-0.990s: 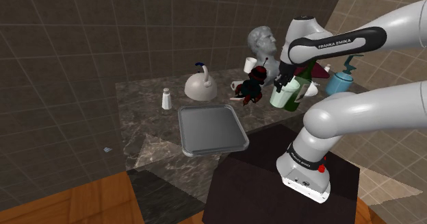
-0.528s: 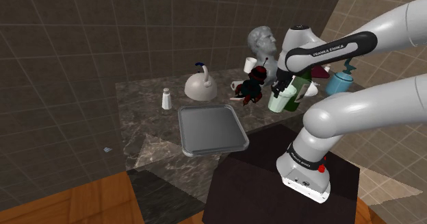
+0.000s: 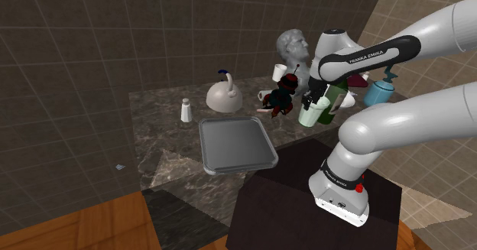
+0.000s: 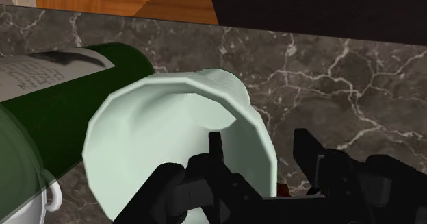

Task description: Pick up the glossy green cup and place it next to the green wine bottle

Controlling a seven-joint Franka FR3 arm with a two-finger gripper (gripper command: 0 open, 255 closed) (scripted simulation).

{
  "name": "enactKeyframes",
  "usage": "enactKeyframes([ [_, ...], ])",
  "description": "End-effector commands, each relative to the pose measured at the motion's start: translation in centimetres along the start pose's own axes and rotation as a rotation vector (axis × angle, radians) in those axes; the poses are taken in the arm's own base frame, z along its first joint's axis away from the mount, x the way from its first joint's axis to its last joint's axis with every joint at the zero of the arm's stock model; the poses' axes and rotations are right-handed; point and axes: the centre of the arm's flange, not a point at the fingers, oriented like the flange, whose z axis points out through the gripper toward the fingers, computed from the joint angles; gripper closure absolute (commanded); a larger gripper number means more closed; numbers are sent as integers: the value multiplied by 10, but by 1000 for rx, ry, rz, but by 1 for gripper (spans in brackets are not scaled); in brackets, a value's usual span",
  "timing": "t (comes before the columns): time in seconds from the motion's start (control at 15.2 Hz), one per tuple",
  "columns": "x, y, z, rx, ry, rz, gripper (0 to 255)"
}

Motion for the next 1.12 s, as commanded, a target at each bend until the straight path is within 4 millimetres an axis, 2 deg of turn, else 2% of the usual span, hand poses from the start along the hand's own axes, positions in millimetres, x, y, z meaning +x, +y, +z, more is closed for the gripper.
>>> enactKeyframes([
  [0.0,0,0,0,0,0,0,0],
  [0.26,0,0,0,0,0,0,0],
  [0.53,0,0,-50,0,0,0,0],
  [1.06,0,0,-50,0,0,0,0],
])
